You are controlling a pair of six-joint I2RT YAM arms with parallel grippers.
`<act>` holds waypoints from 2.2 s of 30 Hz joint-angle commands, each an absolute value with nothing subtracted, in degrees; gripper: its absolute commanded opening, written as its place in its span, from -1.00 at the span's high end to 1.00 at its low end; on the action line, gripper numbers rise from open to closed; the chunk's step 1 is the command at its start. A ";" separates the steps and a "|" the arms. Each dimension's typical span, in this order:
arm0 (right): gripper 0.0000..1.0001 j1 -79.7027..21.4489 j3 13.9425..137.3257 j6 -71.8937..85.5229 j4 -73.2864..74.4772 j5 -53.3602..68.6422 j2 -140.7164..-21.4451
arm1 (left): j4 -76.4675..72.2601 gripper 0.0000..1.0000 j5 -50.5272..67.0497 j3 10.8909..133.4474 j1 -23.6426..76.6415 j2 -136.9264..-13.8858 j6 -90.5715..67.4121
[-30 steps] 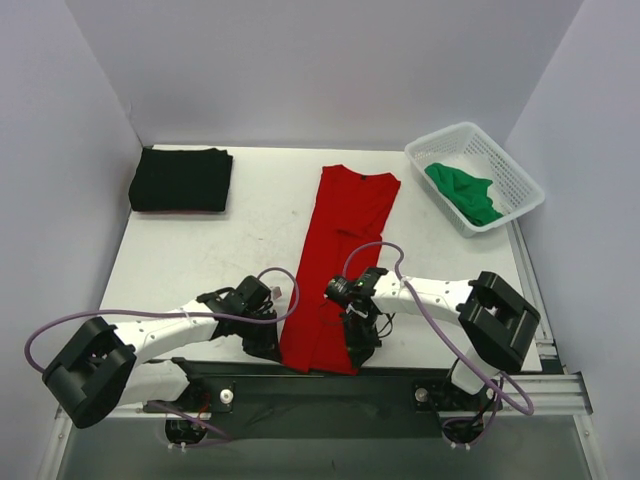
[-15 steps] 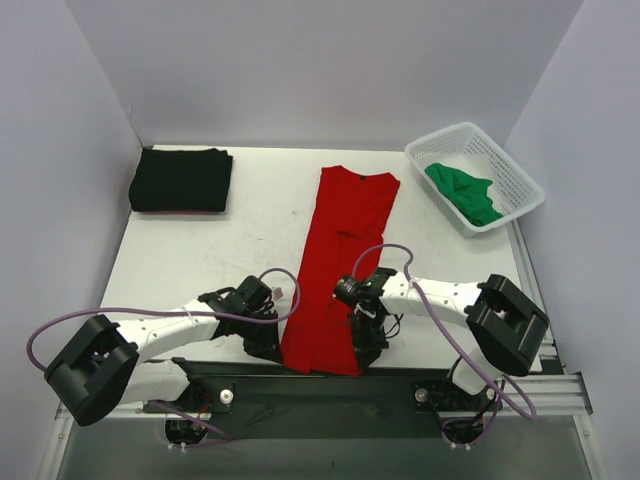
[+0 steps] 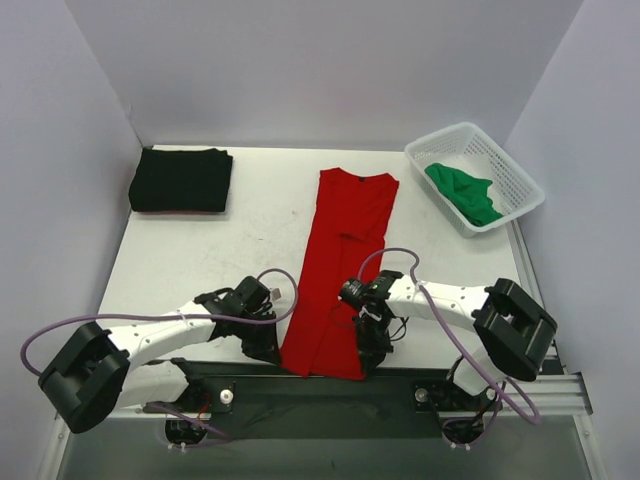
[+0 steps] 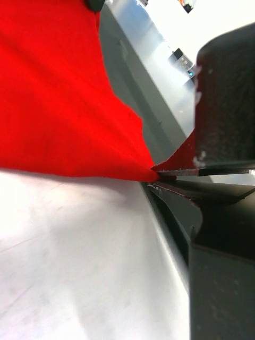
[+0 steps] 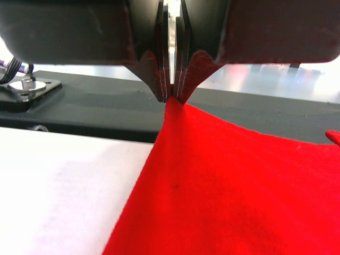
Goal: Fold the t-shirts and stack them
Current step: Grab the bottom of the folded rectangular tshirt with both arms, then fold the folded rectangular tshirt in 1/3 of the way
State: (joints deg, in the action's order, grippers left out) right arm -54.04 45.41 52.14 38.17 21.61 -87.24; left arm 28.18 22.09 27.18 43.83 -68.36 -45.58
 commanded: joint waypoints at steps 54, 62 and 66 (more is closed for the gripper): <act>1.00 -18.55 92.35 33.05 49.57 11.86 -108.53 | 21.62 1.00 26.63 83.84 27.16 -109.77 -42.28; 1.00 -15.03 98.17 31.56 49.75 13.89 -117.15 | 22.59 1.00 28.83 90.96 25.93 -117.94 -42.01; 1.00 -13.98 99.84 31.20 49.66 14.06 -119.70 | 23.11 1.00 29.44 92.72 25.49 -121.02 -41.75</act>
